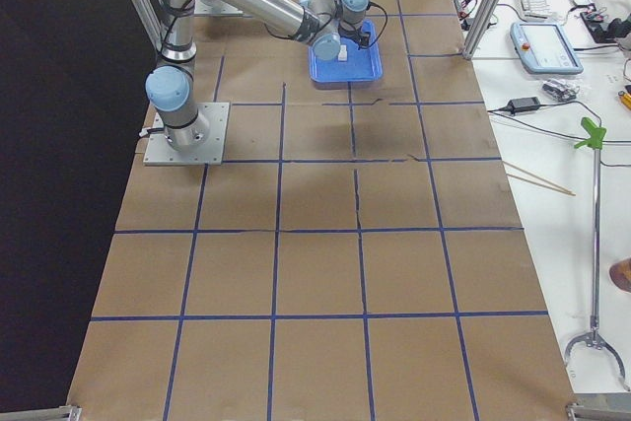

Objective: Assemble white blocks and place on blue tray

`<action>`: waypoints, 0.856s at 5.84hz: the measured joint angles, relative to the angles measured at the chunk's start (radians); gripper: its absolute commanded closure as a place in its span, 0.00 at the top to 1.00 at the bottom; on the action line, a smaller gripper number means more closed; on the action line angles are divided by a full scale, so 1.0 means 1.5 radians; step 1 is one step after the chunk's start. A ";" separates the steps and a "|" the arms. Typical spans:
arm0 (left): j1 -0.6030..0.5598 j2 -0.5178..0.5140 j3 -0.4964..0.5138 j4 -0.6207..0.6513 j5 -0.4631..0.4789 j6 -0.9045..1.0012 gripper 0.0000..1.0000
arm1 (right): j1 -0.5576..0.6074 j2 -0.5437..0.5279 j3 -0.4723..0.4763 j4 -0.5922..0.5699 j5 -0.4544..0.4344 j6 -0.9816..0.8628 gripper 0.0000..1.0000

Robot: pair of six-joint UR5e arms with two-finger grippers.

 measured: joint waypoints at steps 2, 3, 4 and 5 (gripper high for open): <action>0.003 -0.001 0.000 0.001 0.000 0.000 0.99 | -0.006 -0.075 -0.029 0.082 -0.138 0.283 1.00; 0.004 0.001 0.000 0.001 0.000 0.000 0.99 | -0.013 -0.118 -0.034 0.134 -0.188 0.415 1.00; 0.004 0.003 -0.001 0.001 0.001 0.000 0.99 | -0.028 -0.162 -0.048 0.215 -0.221 0.527 1.00; 0.004 0.004 -0.001 0.000 0.001 0.000 0.99 | -0.043 -0.196 -0.076 0.302 -0.234 0.617 1.00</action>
